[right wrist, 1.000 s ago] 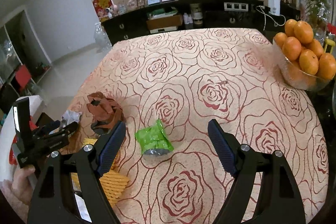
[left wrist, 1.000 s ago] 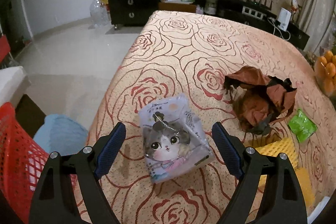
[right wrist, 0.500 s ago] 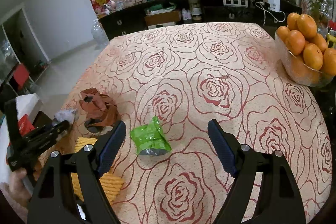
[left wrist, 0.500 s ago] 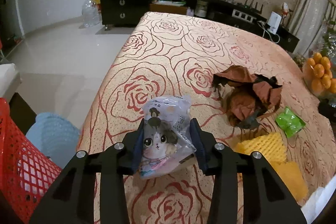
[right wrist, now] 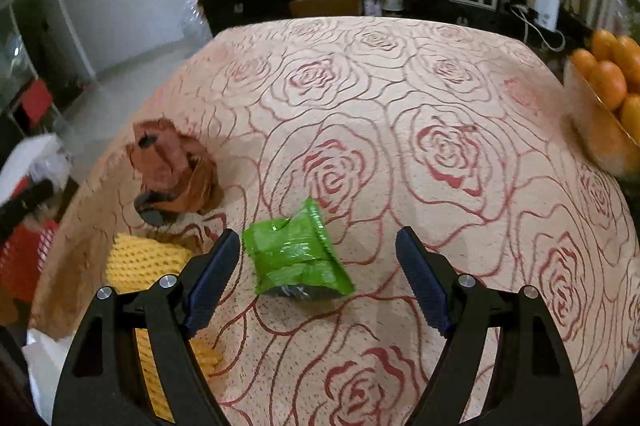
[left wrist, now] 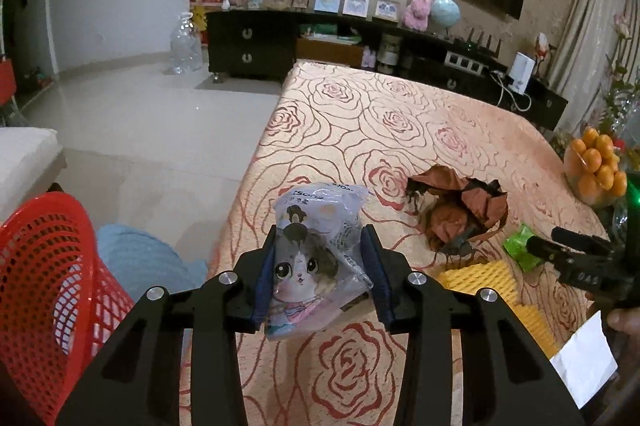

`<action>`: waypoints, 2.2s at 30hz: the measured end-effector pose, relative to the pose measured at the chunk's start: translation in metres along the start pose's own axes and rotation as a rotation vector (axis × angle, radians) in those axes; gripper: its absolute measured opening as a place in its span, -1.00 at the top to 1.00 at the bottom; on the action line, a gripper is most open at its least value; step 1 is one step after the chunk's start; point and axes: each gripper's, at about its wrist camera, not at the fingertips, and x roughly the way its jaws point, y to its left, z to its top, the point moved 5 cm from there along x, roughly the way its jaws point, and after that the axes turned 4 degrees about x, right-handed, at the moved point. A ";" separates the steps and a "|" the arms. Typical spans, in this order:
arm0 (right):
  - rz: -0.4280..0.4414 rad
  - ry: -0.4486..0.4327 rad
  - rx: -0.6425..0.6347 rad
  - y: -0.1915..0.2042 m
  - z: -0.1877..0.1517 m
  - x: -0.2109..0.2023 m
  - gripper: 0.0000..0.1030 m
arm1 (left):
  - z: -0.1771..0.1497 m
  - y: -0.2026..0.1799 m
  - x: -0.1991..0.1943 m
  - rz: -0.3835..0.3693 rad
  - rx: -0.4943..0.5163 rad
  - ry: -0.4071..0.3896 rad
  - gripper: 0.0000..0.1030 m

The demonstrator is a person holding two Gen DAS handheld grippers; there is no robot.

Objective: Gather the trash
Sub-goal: 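Grasp the cat-printed bag with the left tool while the right tool grasps the green packet, then carry both items over the red wastebasket and open both tools to drop them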

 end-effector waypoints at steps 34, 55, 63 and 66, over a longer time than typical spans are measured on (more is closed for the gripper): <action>0.056 -0.110 -0.050 0.024 0.014 -0.051 0.20 | 0.012 0.007 -0.054 0.040 -0.005 -0.100 0.25; 0.142 -0.233 -0.062 0.070 0.031 -0.121 0.20 | 0.025 0.044 -0.120 0.136 -0.054 -0.214 0.25; 0.195 -0.240 -0.081 0.103 0.033 -0.129 0.20 | 0.021 0.074 -0.142 0.208 -0.083 -0.238 0.25; 0.224 -0.232 -0.092 0.120 0.034 -0.128 0.20 | 0.019 0.088 -0.149 0.242 -0.100 -0.236 0.25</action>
